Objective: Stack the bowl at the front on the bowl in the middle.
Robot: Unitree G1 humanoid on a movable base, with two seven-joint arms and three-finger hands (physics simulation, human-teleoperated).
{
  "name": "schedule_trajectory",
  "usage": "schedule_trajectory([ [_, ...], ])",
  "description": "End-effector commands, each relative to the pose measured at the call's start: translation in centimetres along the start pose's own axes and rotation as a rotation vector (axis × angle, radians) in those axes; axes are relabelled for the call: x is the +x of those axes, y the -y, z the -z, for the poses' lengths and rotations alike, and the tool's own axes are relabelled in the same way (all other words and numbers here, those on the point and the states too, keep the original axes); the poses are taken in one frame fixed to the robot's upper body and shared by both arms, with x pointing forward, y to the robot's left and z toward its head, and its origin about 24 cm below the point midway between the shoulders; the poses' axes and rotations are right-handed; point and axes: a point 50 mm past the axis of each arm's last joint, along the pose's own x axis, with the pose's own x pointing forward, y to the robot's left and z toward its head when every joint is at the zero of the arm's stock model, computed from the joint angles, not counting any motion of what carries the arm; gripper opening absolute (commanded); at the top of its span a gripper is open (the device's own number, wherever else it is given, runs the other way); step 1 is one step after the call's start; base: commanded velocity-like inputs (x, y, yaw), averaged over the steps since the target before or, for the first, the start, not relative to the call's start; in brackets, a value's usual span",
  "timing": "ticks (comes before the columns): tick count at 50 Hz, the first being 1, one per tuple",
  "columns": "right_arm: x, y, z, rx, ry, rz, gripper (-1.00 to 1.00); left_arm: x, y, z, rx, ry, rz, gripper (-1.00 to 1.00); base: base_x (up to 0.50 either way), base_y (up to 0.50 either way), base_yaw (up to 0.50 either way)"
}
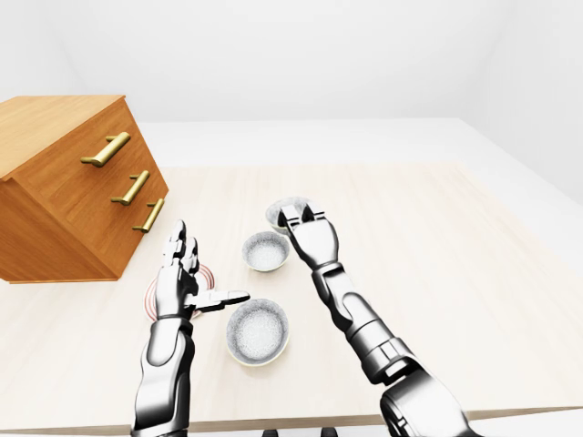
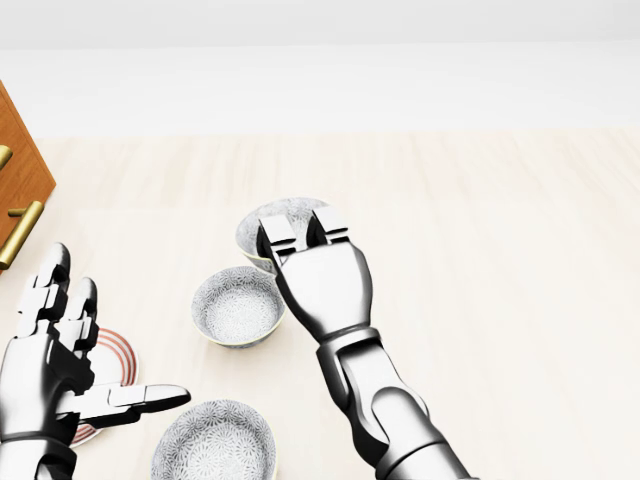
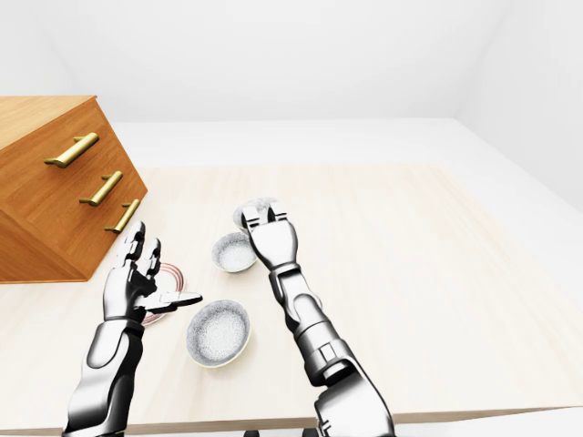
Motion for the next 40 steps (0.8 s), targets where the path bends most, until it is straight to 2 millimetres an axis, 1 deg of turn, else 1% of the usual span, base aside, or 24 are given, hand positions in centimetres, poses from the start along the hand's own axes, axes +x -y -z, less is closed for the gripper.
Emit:
schedule_trajectory([
  [1, -1.3, 0.4, -4.0, -0.046, 0.165, 0.056, -1.0, 0.0, -0.1, 0.0, -0.001, 0.001, -0.001, 1.0, 0.0, 0.0, 0.0],
  [4, -1.7, 0.4, -4.7, -0.042, 0.193, 0.061, -1.0, 0.0, -0.1, 0.0, -0.003, 0.001, -0.002, 1.0, 0.0, 0.0, 0.0],
  [9, -1.6, 0.3, -5.0, -0.036, 0.2, 0.056, -1.0, 0.1, -0.1, 0.0, -0.002, 0.001, -0.002, 1.0, 0.0, 0.0, 0.0],
  [13, -1.8, -0.3, -5.7, -0.033, 0.215, 0.027, -1.0, 0.0, -0.1, 0.0, 0.0, 0.001, 0.001, 1.0, 0.0, 0.0, 0.0],
  [21, -1.8, -0.9, -6.1, -0.03, 0.227, -0.001, -1.0, 0.0, 0.0, 0.0, 0.003, 0.001, 0.003, 1.0, 0.0, 0.0, 0.0],
  [35, -2.3, -2.9, -6.1, -0.026, 0.224, -0.111, -1.0, -0.1, 0.0, 0.0, 0.006, 0.004, 0.006, 1.0, 0.0, 0.0, 0.0],
  [40, -2.5, -3.5, -5.8, -0.031, 0.218, -0.148, -1.0, -0.1, 0.1, 0.0, 0.006, 0.004, 0.007, 1.0, 0.0, 0.0, 0.0],
])
